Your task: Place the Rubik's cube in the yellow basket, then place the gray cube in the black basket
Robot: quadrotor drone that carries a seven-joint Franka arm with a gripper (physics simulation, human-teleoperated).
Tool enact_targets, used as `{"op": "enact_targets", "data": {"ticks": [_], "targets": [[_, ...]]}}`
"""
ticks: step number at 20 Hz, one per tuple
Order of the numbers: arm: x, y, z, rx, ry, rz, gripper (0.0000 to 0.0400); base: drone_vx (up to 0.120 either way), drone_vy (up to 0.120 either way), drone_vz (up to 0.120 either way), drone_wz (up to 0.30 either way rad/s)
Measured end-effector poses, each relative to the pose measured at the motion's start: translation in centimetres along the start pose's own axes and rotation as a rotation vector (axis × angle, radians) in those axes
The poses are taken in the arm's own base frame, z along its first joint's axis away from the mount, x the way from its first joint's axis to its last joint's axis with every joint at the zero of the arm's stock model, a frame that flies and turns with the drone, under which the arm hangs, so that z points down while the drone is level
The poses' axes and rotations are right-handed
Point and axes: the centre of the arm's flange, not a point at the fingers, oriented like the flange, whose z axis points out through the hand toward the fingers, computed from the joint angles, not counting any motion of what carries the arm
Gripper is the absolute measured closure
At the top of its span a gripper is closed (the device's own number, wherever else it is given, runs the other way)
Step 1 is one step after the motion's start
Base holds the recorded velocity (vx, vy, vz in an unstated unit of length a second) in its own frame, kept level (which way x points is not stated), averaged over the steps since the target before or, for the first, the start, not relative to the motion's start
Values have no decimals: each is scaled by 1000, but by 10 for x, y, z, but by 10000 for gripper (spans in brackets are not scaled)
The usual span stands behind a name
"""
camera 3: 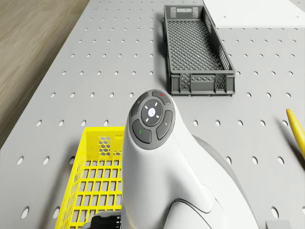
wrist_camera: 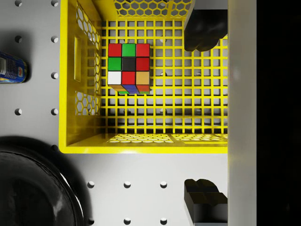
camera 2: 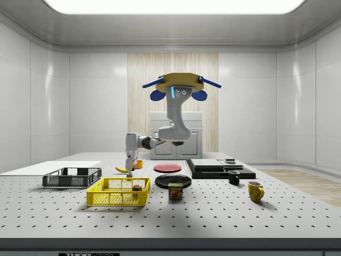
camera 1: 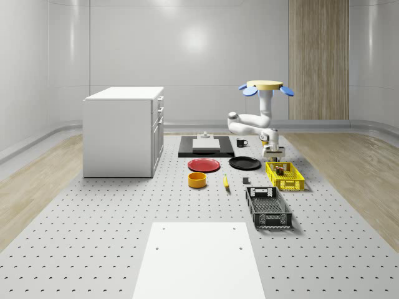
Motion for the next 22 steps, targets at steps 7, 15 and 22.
{"op": "enact_targets", "data": {"ticks": [7,15,22], "targets": [[0,0,-1,0,0,0,0,51,-80,0,0],[0,0,-1,0,0,0,0,30,-120,0,0],[0,0,-1,0,0,0,0,57,-120,0,0]]}}
